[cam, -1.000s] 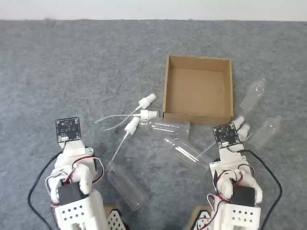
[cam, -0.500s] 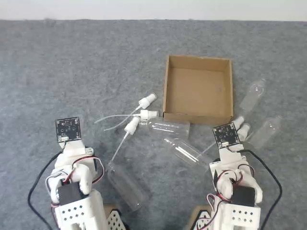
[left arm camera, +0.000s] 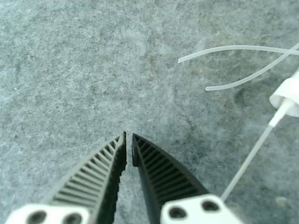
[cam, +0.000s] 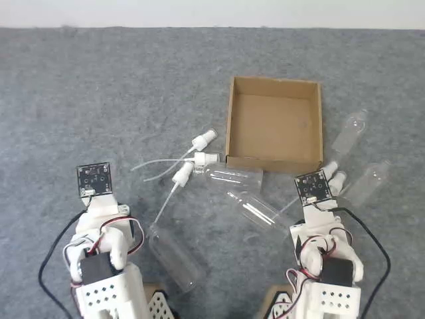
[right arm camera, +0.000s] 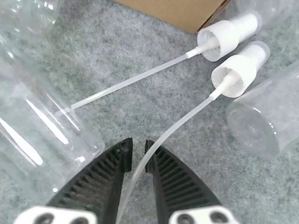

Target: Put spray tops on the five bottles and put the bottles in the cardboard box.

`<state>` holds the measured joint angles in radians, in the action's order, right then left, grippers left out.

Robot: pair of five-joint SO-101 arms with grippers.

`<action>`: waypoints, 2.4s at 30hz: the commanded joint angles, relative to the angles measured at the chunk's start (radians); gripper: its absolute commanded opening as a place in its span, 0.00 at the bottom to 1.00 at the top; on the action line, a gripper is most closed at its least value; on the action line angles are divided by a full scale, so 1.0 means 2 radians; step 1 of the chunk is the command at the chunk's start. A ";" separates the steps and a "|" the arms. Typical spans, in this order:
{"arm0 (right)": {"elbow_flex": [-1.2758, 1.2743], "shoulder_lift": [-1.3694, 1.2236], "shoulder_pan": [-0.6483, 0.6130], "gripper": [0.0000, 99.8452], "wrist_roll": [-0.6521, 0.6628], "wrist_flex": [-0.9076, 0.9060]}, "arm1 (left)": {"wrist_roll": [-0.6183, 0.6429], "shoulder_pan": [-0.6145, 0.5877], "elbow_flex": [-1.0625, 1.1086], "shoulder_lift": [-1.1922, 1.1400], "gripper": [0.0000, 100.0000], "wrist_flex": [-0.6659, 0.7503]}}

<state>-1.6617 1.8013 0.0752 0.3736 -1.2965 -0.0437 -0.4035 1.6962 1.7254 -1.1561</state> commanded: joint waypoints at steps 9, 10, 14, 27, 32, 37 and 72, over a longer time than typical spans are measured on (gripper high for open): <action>-0.012 -0.002 0.003 0.02 0.004 -0.003 | -0.003 -0.002 -0.008 0.002 0.01 -0.002; -0.012 -0.002 0.003 0.02 0.004 -0.003 | -0.003 -0.002 -0.008 0.002 0.01 -0.002; -0.012 -0.002 0.003 0.02 0.004 -0.003 | -0.003 -0.002 -0.008 0.002 0.01 -0.002; -0.012 -0.002 0.003 0.02 0.004 -0.003 | -0.003 -0.002 -0.008 0.002 0.01 -0.002; -0.012 -0.002 0.003 0.02 0.004 -0.003 | -0.003 -0.002 -0.008 0.002 0.01 -0.002; -0.012 -0.002 0.002 0.02 0.002 -0.003 | -0.003 -0.002 -0.008 0.002 0.01 -0.002; 0.084 -0.007 0.075 0.02 0.005 0.146 | -0.004 0.038 -0.008 0.002 0.01 -0.001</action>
<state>-1.6280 1.8013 0.2179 0.3721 -0.9835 -0.0437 -0.3237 1.6962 1.7254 -1.1561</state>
